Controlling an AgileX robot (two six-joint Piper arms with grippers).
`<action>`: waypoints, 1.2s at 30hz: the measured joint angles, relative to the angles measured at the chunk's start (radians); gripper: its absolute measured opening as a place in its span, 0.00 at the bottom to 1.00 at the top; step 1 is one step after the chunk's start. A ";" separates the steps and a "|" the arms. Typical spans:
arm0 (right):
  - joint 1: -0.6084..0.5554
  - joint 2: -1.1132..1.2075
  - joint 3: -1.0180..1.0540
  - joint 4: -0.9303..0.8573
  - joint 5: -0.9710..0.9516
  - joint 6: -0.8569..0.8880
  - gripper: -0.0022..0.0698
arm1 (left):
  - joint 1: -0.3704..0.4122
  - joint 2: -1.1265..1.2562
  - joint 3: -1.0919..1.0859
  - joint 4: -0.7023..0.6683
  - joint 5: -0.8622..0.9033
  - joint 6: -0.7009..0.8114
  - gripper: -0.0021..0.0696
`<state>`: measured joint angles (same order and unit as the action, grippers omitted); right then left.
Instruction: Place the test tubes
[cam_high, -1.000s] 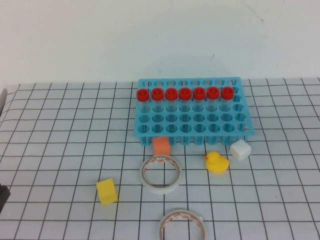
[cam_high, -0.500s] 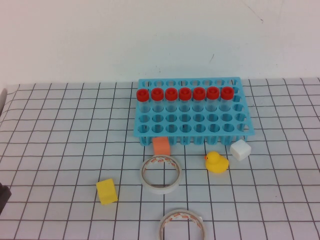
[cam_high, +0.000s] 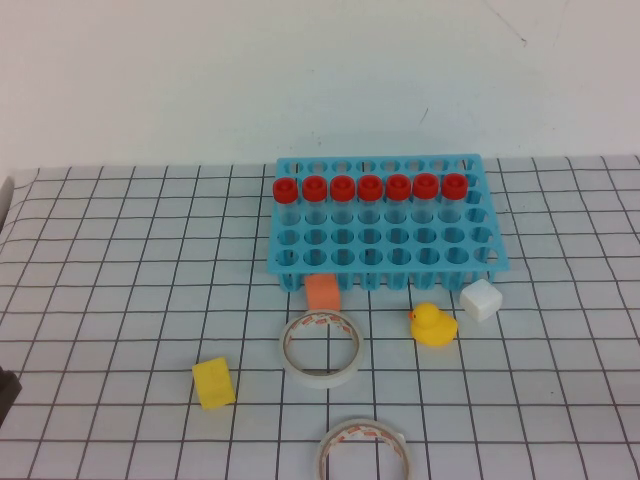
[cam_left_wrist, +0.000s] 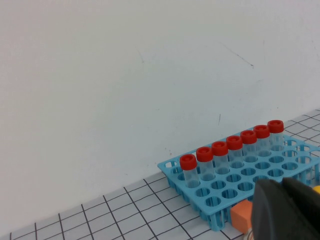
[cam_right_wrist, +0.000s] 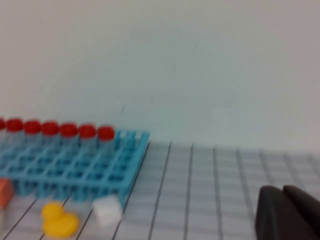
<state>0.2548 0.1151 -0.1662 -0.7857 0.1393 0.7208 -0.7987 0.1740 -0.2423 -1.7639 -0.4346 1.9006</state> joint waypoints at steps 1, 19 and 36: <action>0.000 0.000 0.018 0.092 0.000 -0.065 0.03 | 0.000 0.000 0.000 0.000 0.000 0.000 0.03; -0.370 -0.127 0.193 0.797 0.089 -0.644 0.03 | 0.000 0.000 0.000 0.000 0.001 0.000 0.03; -0.287 -0.127 0.190 0.696 0.184 -0.538 0.03 | 0.000 0.000 0.000 0.000 0.001 0.000 0.03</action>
<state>-0.0324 -0.0122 0.0233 -0.0899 0.3236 0.1826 -0.7987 0.1740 -0.2423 -1.7639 -0.4337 1.9006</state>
